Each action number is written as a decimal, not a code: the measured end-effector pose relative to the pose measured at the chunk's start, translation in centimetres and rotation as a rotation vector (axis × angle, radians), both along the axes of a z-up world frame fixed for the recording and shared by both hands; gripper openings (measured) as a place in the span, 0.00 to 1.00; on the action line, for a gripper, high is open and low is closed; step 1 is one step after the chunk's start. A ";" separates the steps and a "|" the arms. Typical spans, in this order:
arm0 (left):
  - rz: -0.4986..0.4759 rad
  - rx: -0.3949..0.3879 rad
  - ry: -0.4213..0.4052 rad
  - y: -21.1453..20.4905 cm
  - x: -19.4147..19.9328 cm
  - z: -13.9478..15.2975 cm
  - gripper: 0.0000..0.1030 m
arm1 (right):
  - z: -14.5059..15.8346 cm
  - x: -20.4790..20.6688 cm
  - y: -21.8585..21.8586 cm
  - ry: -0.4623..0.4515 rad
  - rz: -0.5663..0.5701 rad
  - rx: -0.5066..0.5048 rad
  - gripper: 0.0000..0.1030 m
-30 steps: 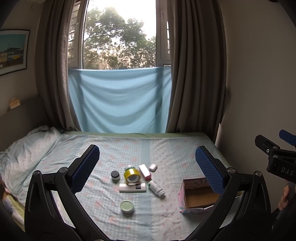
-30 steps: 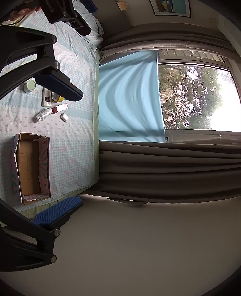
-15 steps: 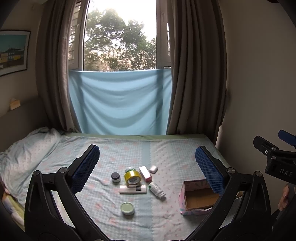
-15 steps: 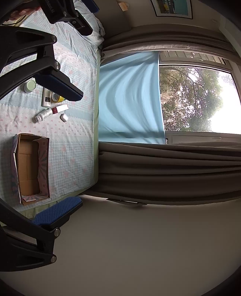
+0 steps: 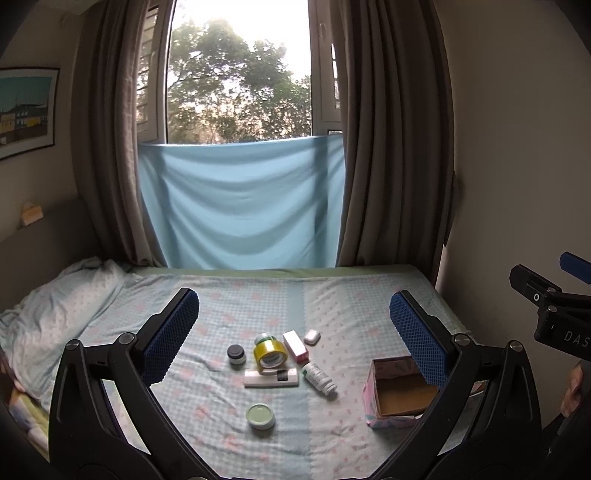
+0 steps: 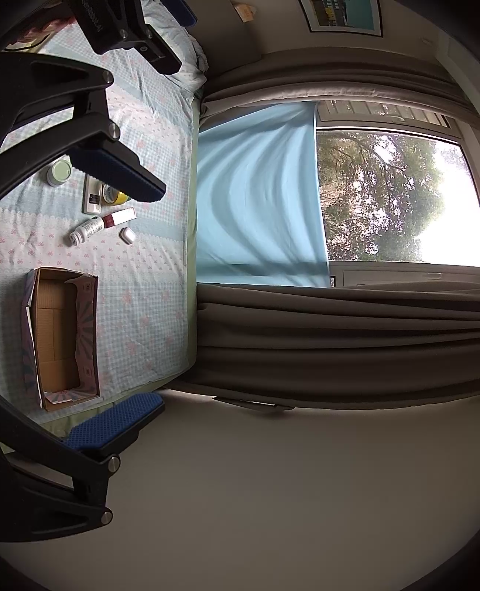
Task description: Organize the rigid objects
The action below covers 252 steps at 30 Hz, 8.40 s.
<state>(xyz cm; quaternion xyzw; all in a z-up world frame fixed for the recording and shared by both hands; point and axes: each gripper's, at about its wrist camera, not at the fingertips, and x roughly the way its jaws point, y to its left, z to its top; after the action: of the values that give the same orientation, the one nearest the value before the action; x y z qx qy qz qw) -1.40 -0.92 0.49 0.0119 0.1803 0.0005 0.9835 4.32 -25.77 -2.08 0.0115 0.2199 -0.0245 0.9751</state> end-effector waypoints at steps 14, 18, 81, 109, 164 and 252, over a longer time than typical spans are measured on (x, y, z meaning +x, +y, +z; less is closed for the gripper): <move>-0.001 -0.023 0.011 0.5 0.3 -0.2 1.00 | -0.1 0.2 0.3 0.006 0.004 0.000 1.00; 0.000 -0.029 0.015 0.5 0.6 -0.3 1.00 | -0.2 0.3 0.5 0.010 0.006 -0.002 1.00; 0.163 -0.492 1.039 13.3 44.6 -43.8 0.99 | -44.5 35.2 16.2 1.112 0.559 -0.070 0.89; 0.186 -0.559 1.048 14.4 45.4 -46.9 0.94 | -47.6 35.7 20.1 1.154 0.607 -0.217 0.45; -0.386 -0.248 0.818 -18.4 25.5 -22.0 0.94 | -20.7 18.8 -16.7 0.858 0.103 0.151 0.44; -0.033 -0.082 0.791 4.2 16.9 -21.5 1.00 | -17.4 25.6 4.1 0.770 0.443 0.073 1.00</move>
<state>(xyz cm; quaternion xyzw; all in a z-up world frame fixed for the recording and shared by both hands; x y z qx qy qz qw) 15.54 3.25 -20.99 -0.0254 0.5450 -0.0269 0.8376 29.88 -21.67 -19.44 -0.0116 0.5650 0.1904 0.8027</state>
